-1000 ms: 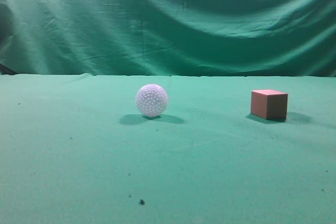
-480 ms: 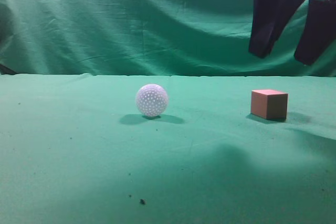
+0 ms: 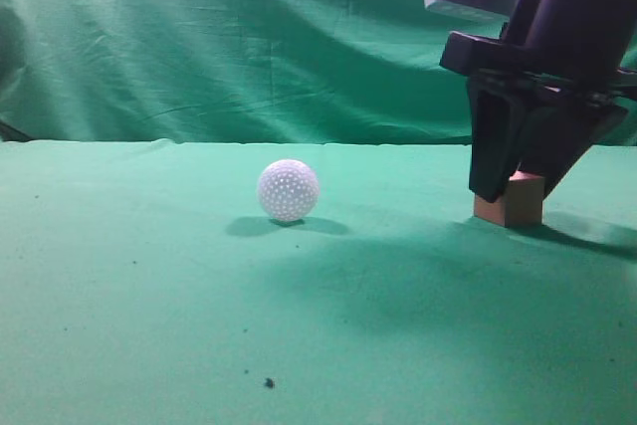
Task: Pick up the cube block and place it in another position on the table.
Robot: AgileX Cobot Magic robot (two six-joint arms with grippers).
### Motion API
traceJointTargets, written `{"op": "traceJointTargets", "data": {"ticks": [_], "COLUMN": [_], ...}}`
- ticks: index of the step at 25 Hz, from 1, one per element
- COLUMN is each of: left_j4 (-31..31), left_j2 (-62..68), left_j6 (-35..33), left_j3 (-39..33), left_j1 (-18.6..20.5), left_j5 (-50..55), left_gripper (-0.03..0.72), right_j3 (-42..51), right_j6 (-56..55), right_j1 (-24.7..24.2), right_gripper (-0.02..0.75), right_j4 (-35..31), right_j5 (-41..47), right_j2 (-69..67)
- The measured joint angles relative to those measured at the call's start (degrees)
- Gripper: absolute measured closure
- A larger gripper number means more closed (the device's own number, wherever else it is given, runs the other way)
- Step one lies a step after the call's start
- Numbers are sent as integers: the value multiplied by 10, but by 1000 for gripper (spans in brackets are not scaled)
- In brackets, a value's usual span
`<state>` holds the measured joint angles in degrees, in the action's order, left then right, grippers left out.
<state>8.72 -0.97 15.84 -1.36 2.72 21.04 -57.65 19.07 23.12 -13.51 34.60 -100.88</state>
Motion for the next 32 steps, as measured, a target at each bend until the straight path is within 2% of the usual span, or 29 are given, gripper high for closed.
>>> {"op": "traceJointTargets", "data": {"ticks": [3, 9, 13, 19, 25, 30, 32], "left_j4": [0, 0, 0, 0, 0, 0, 0], "left_j2": [0, 0, 0, 0, 0, 0, 0], "left_j6": [0, 0, 0, 0, 0, 0, 0], "left_j3": [0, 0, 0, 0, 0, 0, 0], "left_j1": [0, 0, 0, 0, 0, 0, 0], "left_j5": [0, 0, 0, 0, 0, 0, 0], "left_gripper": [426, 426, 426, 426, 426, 426, 426], "right_j3": [-36, -140, -201, -253, -263, -272, -281], "right_j6": [-19, -139, -162, -174, -174, -178, -178], "right_j1": [0, -19, -58, -68, -68, -69, -69], "right_gripper": [517, 517, 517, 517, 517, 262, 240], "right_j4": [34, 153, 163, 164, 161, 110, 90], "right_j5": [20, 29, 36, 62, 63, 84, 105], "right_j2": [0, -2, -41, -112, -160, -157, -140]}}
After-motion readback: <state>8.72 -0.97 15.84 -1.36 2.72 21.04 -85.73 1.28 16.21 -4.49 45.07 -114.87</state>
